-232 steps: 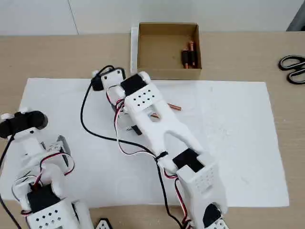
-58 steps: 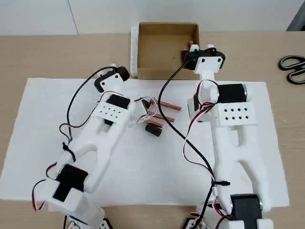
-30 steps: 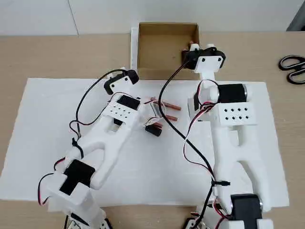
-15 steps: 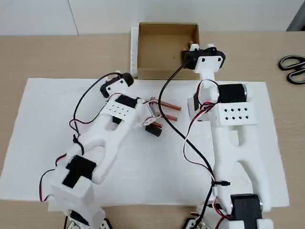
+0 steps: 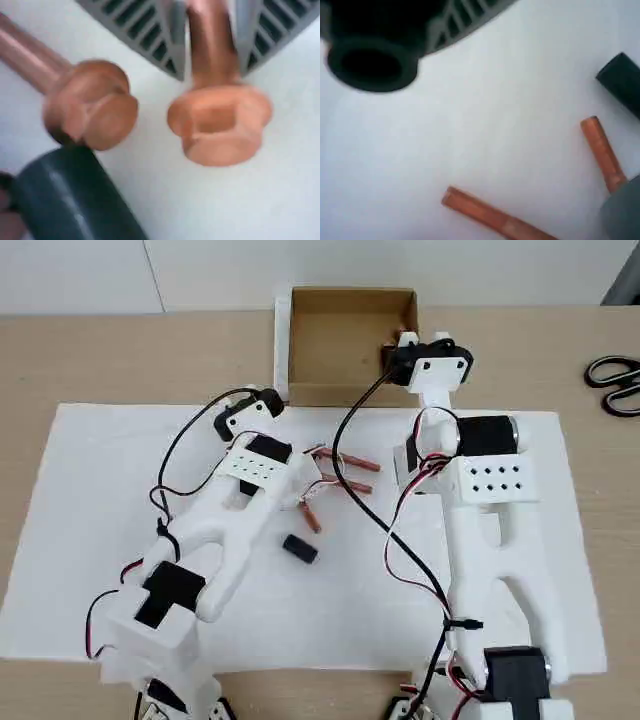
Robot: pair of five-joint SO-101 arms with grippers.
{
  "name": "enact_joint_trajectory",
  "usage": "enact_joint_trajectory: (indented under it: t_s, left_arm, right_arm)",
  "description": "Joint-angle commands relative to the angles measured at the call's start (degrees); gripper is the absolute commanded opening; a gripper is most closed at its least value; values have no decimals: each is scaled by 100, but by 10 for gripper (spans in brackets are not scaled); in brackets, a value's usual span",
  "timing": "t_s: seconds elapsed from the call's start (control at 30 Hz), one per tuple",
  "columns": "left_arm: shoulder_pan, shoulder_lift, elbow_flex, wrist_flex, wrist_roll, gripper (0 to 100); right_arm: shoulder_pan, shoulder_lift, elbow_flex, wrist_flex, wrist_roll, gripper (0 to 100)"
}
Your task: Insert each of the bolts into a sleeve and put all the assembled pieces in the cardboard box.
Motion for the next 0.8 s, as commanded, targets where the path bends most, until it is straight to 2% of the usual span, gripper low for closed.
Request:
enact_joint_trajectory:
  t_s: [0.0, 0.47, 0.77]
  left_arm:
    - [-44, 0, -180, -70, -26, 52]
    - [-53, 0, -462, -18, -193, 50]
    - [-53, 0, -1648, 1275, -1196, 6]
  right_arm:
    - [48, -31, -26, -101, 53, 4]
    - [40, -31, 123, -171, 44, 4]
    - [31, -31, 378, -356, 44, 4]
